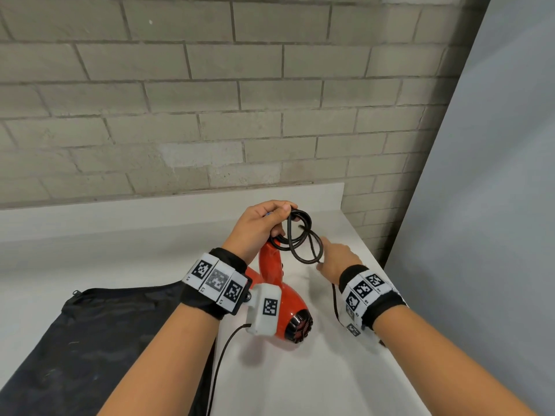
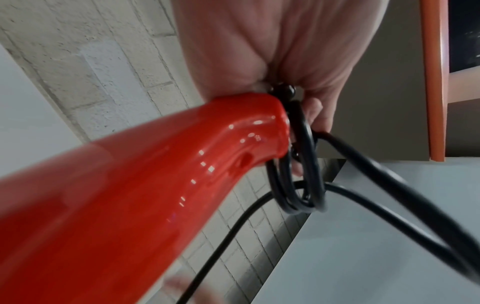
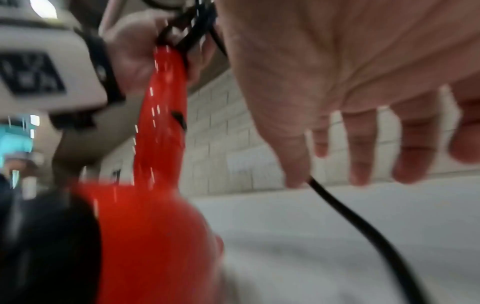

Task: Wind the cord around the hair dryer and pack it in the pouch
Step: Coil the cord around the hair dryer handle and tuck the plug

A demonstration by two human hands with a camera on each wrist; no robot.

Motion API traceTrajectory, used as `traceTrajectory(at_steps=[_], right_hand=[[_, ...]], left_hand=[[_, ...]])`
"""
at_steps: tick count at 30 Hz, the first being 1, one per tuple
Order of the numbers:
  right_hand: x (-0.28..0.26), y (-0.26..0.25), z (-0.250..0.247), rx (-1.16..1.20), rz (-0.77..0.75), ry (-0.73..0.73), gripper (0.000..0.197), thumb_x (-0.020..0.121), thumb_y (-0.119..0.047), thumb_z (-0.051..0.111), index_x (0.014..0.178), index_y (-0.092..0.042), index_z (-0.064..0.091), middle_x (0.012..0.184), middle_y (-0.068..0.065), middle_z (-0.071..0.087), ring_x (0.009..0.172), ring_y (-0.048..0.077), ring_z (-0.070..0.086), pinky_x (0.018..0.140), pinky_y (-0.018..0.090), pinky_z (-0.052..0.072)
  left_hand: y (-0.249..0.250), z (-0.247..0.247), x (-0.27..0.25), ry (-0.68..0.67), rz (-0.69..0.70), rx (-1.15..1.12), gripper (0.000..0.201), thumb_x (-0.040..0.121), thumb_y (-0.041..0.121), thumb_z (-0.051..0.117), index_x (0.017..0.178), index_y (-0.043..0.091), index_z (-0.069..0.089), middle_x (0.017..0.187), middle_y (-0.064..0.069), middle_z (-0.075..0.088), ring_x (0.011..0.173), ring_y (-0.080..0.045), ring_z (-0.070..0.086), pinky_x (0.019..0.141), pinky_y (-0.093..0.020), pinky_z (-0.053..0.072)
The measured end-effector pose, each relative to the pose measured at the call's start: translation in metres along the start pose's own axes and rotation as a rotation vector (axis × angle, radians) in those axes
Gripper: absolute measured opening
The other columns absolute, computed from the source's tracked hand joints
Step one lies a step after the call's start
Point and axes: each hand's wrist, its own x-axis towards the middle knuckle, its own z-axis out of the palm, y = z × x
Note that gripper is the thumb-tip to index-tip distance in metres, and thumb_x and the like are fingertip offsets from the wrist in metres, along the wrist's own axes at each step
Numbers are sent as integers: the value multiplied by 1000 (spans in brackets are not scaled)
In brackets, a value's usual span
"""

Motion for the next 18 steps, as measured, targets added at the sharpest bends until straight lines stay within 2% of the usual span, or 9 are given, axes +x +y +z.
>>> traceTrajectory(at_steps=[2, 4, 6, 8, 9, 12, 14, 15, 18], right_hand=[[-9, -15, -13, 364, -303, 61, 54, 79, -23, 62, 129, -28, 42, 125, 7, 57, 118, 28, 50, 100, 42, 43], [-22, -31, -28, 700, -585, 49, 37, 80, -18, 61, 116, -21, 55, 113, 2, 63, 109, 19, 57, 97, 29, 46], [-30, -42, -36, 819, -640, 63, 20, 83, -14, 56, 101, -10, 65, 102, 7, 68, 98, 18, 63, 88, 24, 50], [-30, -40, -35, 812, -547, 137, 16, 87, -6, 55, 95, 1, 67, 96, 16, 69, 88, 19, 63, 79, 21, 49], [-27, -36, -33, 772, -487, 172, 15, 88, -3, 54, 93, 3, 67, 92, 16, 69, 84, 19, 62, 78, 22, 48], [-13, -19, -20, 562, -300, 116, 15, 87, -18, 56, 81, -15, 69, 81, 5, 68, 80, 23, 61, 81, 40, 49], [-6, -10, -14, 446, -185, 66, 16, 87, -27, 54, 76, -22, 65, 80, 0, 66, 82, 23, 60, 81, 38, 45], [-3, -7, -12, 378, -129, 55, 16, 87, -28, 53, 79, -22, 65, 83, 0, 67, 85, 23, 60, 82, 36, 43], [3, 8, -7, 169, 74, -25, 19, 88, -25, 50, 96, -18, 67, 104, 6, 67, 98, 26, 60, 96, 38, 40]], left_hand=[[1, 1, 0, -16, -2, 8, 18, 93, 13, 45, 91, 13, 63, 56, 10, 62, 41, -2, 36, 51, -12, 39], [2, 2, 1, -35, 4, 12, 18, 93, 13, 44, 92, 12, 62, 49, 12, 60, 40, -1, 36, 51, -12, 40], [4, 3, 1, -50, 7, 9, 18, 93, 12, 43, 92, 11, 61, 42, 10, 56, 39, -1, 36, 51, -11, 41], [5, 2, 2, -53, -5, 18, 18, 93, 12, 43, 93, 9, 60, 42, 11, 55, 38, -1, 36, 49, -11, 40], [5, 1, 2, -55, -12, 25, 18, 93, 12, 43, 94, 9, 61, 45, 11, 59, 38, -1, 35, 48, -11, 39], [3, -1, 3, -56, -29, 10, 21, 94, 14, 43, 90, 12, 63, 58, 7, 67, 37, -2, 34, 50, -14, 43], [2, -1, 5, -58, -43, 0, 23, 94, 16, 42, 87, 11, 64, 61, 5, 68, 36, -3, 33, 53, -17, 45], [2, -1, 5, -69, -46, -6, 24, 94, 16, 42, 86, 10, 64, 61, 5, 68, 36, -3, 33, 53, -18, 43], [4, -2, 3, -82, -54, -13, 17, 92, 11, 46, 86, 10, 62, 54, 11, 62, 37, -2, 32, 52, -16, 42]])
